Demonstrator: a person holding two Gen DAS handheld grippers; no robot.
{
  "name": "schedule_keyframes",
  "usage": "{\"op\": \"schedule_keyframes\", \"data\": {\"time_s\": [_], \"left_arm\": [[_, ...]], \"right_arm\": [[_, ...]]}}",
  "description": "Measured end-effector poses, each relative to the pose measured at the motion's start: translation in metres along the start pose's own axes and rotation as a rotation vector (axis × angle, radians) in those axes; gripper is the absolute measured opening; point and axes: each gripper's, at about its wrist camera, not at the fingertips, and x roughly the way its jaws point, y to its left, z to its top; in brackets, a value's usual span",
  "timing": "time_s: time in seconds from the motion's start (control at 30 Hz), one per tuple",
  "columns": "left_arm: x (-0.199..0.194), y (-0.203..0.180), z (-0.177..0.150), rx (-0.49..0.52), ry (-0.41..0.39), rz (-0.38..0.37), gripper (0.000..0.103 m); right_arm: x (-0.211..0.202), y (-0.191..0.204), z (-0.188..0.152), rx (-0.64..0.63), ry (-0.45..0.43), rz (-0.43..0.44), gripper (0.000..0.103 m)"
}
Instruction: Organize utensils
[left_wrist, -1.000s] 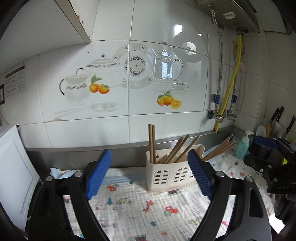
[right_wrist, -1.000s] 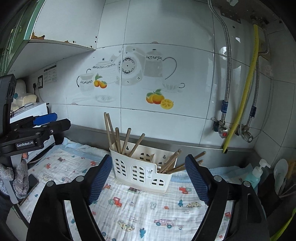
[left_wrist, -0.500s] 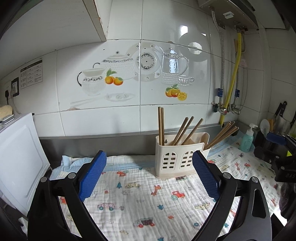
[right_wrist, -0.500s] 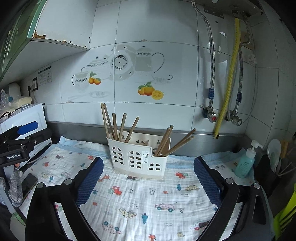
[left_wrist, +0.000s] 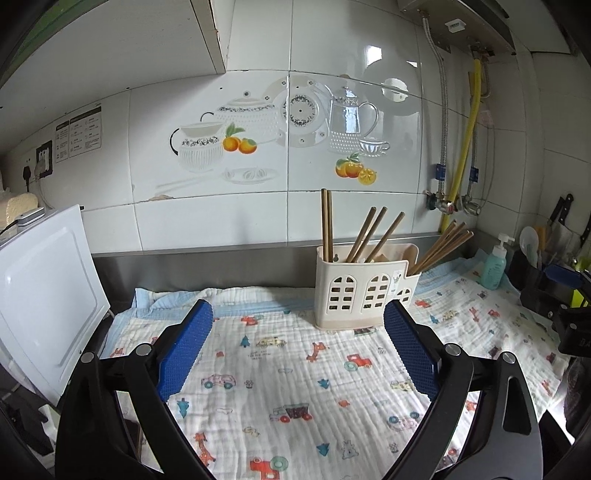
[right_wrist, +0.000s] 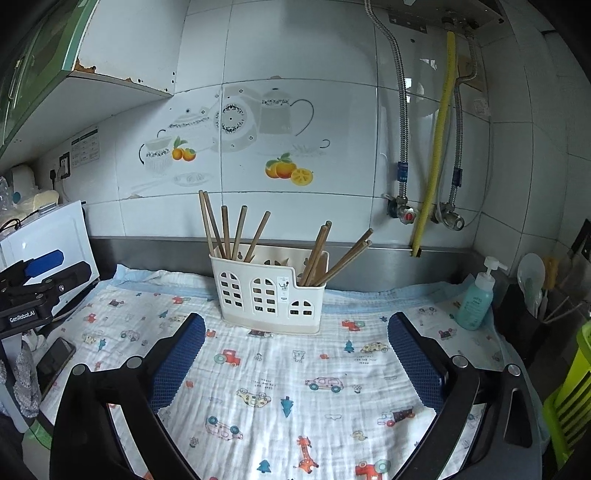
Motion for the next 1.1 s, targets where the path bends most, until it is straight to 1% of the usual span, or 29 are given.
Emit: {"op": "schedule_keyframes", "data": {"time_s": [0.27, 0.5, 0.8, 1.1], "left_arm": [[-0.010, -0.003, -0.012, 0.006, 0.012, -0.024, 0.093], [-0.011, -0.004, -0.027, 0.004, 0.044, -0.033, 0.093], [-0.007, -0.004, -0.039, 0.005, 0.078, -0.040, 0.093], [-0.007, -0.004, -0.043, 0.002, 0.087, -0.043, 0.093]], "right_arm": [[-0.003, -0.005, -0.020, 0.036, 0.040, 0.001, 0.096], [-0.002, -0.004, -0.032, 0.049, 0.064, 0.007, 0.096], [0.001, 0.000, -0.042, 0.037, 0.088, 0.004, 0.096], [0.002, 0.000, -0.044, 0.037, 0.096, 0.004, 0.096]]}}
